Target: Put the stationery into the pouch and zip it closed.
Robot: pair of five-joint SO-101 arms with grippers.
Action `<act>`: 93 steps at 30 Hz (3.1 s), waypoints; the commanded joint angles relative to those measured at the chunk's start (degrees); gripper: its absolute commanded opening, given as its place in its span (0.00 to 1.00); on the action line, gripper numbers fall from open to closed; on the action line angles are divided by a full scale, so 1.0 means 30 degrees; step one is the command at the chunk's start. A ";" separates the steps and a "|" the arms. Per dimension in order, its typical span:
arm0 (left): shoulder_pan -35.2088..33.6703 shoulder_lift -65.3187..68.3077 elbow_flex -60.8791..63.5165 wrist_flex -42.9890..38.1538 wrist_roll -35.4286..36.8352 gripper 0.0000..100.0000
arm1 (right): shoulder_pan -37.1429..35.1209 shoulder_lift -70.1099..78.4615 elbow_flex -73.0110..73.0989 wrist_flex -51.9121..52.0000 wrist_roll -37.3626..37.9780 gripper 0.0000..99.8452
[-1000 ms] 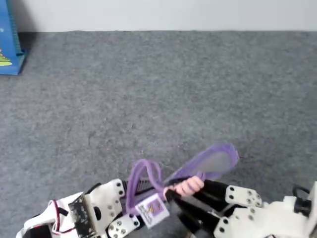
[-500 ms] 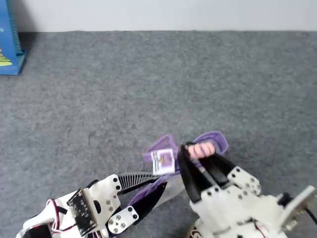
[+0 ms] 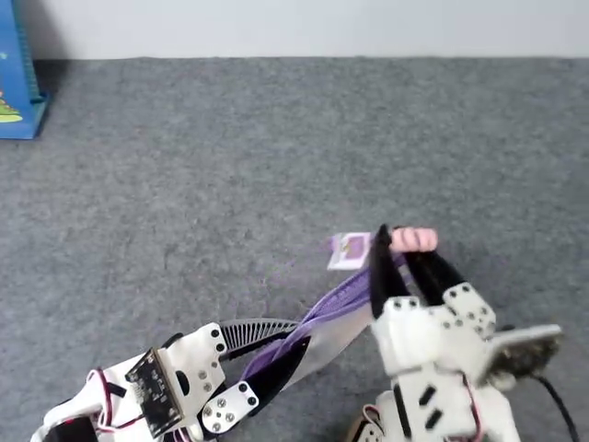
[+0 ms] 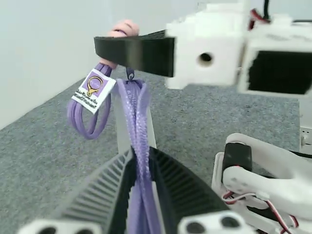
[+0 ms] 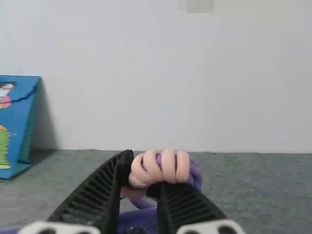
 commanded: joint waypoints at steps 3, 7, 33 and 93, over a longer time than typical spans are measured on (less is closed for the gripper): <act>-0.0029 -0.0234 -0.1480 0.0850 0.0264 0.01 | 0.4264 0.0630 0.2286 -0.3092 0.2168 0.01; -0.0029 -0.0234 -0.1480 0.0879 0.0264 0.01 | 0.5201 0.0601 0.3253 -0.4088 0.2579 0.01; -0.1495 -0.0234 -0.1538 0.0440 -0.0645 0.02 | 0.0366 0.0601 0.3165 -0.7722 0.2491 0.01; -0.7385 -0.0234 -0.0337 0.0440 0.1729 0.23 | -0.2330 1.1795 -0.5949 -0.4147 0.0176 0.19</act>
